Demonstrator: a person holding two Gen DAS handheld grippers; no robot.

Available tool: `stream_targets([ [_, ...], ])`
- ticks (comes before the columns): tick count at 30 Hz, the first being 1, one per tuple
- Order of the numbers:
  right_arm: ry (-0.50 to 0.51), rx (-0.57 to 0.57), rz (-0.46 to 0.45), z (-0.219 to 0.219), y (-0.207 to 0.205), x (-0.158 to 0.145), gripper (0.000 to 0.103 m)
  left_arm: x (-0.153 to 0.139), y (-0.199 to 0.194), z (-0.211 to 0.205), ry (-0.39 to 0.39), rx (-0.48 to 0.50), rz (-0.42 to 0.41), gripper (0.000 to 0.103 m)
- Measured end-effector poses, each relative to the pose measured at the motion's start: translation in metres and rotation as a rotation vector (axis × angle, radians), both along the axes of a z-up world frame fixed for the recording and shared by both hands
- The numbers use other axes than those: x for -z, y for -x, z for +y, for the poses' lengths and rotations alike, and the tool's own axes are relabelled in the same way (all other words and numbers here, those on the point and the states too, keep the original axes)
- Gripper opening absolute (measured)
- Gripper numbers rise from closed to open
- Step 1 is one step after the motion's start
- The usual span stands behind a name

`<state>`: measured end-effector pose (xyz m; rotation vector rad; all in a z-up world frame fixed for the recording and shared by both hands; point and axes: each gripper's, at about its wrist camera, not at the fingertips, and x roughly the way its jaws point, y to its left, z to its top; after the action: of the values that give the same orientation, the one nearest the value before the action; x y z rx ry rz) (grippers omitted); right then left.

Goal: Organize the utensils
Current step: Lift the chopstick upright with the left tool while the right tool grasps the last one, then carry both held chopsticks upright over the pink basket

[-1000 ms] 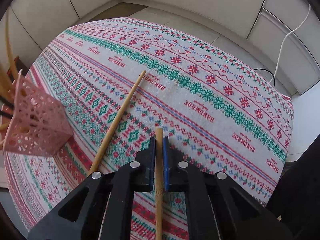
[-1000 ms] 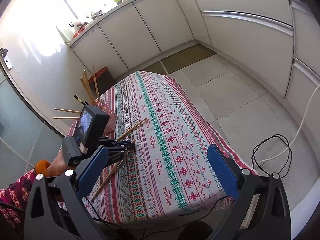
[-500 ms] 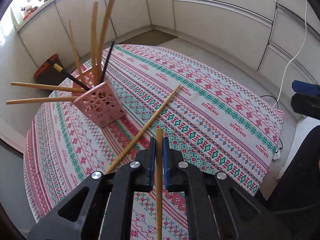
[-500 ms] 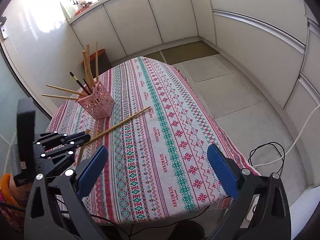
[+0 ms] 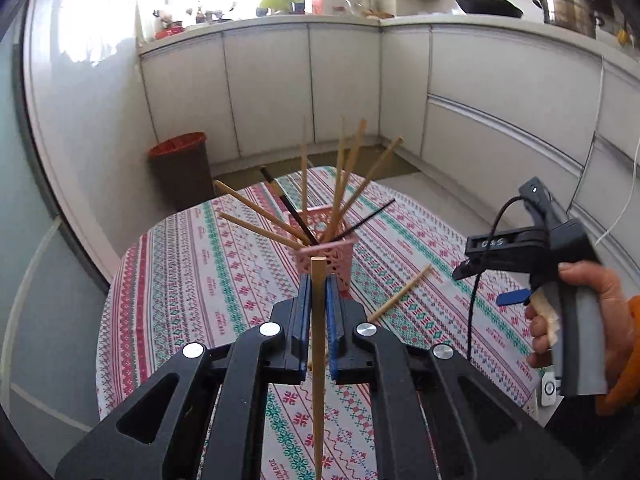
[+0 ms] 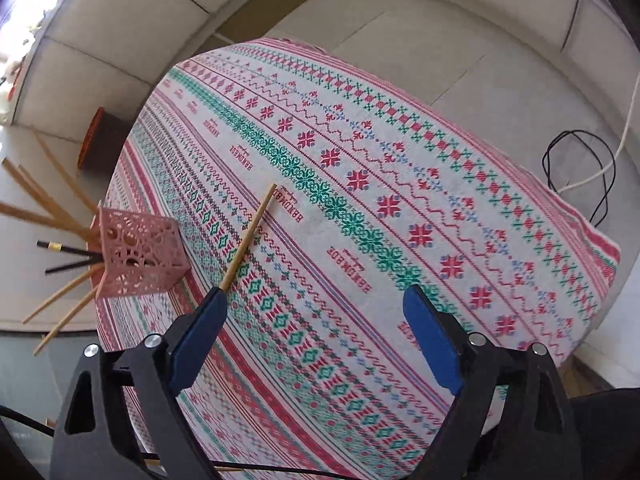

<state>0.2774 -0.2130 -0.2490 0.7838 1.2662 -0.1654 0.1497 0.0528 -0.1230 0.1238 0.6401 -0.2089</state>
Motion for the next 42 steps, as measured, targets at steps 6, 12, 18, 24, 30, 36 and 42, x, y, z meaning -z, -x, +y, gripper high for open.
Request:
stream_targets([
  [6, 0.127, -0.015, -0.012, 0.032, -0.039, 0.006, 0.076, -0.011, 0.001, 0.024, 0.070, -0.021, -0.022, 0.007],
  [12, 0.259, 0.013, 0.076, 0.044, -0.074, 0.025, 0.059, -0.020, 0.003, 0.032, 0.098, -0.026, -0.044, 0.007],
  [18, 0.387, 0.006, 0.095, 0.066, -0.080, 0.024, 0.040, -0.021, 0.002, 0.034, 0.127, -0.022, -0.043, 0.007],
  [24, 0.272, 0.036, 0.005, 0.050, -0.046, 0.023, 0.006, -0.020, 0.004, 0.035, 0.125, -0.031, -0.040, 0.007],
  [30, 0.151, 0.016, -0.204, 0.017, 0.005, -0.010, 0.005, -0.022, 0.006, 0.038, 0.173, -0.028, -0.040, 0.007],
  [36, 0.229, -0.118, -0.453, 0.014, 0.073, -0.093, 0.005, -0.038, 0.015, 0.018, 0.182, 0.004, -0.099, 0.007],
  [42, 0.309, -0.220, -0.672, 0.017, 0.106, -0.173, 0.005, -0.063, 0.011, 0.007, 0.212, 0.023, -0.128, 0.007],
])
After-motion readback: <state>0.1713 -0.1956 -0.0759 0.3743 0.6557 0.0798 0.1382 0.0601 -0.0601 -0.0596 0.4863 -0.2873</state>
